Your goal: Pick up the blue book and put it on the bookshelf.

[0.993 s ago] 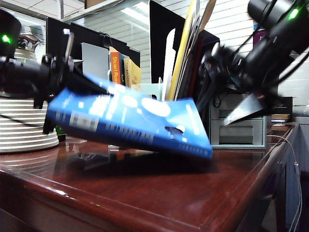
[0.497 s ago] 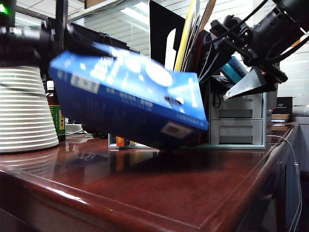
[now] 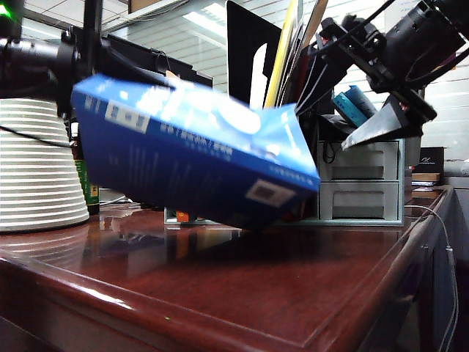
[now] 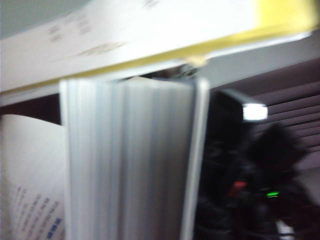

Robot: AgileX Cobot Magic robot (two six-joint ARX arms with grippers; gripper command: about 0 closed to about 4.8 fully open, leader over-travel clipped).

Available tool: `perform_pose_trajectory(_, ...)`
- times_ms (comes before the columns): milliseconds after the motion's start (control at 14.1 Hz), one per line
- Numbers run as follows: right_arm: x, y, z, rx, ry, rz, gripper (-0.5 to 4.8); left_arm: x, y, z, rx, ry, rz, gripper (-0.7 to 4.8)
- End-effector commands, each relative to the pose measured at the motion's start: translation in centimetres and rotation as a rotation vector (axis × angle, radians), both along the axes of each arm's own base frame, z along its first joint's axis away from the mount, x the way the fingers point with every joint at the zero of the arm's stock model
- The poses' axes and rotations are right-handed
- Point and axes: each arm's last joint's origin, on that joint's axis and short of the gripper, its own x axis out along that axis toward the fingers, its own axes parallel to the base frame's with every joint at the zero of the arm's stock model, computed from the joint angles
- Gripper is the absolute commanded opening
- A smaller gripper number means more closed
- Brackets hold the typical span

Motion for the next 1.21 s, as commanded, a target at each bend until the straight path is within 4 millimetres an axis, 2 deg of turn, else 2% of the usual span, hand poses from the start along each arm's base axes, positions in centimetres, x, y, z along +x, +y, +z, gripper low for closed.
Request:
perform_pose_trajectory(71, 0.1, 0.4, 0.7, 0.046, -0.038, 0.045, 4.79, -0.4, -0.2, -1.0, 0.101, 0.010, -0.007, 1.81)
perform_pose_trajectory(284, 0.1, 0.4, 0.7, 0.047, -0.037, 0.050, 4.79, -0.9, 0.1, -3.0, 0.290, 0.052, 0.070, 1.89)
perform_pose_trajectory(355, 0.1, 0.4, 0.7, 0.047, -0.037, 0.049, 4.79, -1.0, 0.3, -3.3, 0.331, 0.058, 0.095, 2.12)
perform_pose_trajectory(426, 0.1, 0.4, 0.7, 0.040, -0.039, 0.037, 4.79, -0.9, 0.4, -3.5, 0.364, 0.068, 0.136, 3.39)
perform_pose_trajectory(497, 0.1, 0.3, 0.7, 0.025, -0.045, 0.013, 4.79, -0.9, 0.5, -3.6, 0.393, 0.068, 0.180, 4.16)
perform_pose_trajectory(851, 0.1, 0.2, 0.5, 0.010, -0.034, 0.004, 4.79, -0.7, 0.9, -3.4, 0.489, 0.067, 0.338, 4.17)
perform_pose_trajectory(993, -0.4, -0.1, -0.4, -0.073, 0.043, 0.002, 4.79, -1.7, 1.3, -2.2, 0.530, 0.078, 0.392, 4.17)
perform_pose_trajectory(1206, -0.7, -0.2, -0.8, -0.099, 0.087, 0.009, 4.79, -3.3, 1.5, -1.6, 0.516, 0.169, 0.306, 4.18)
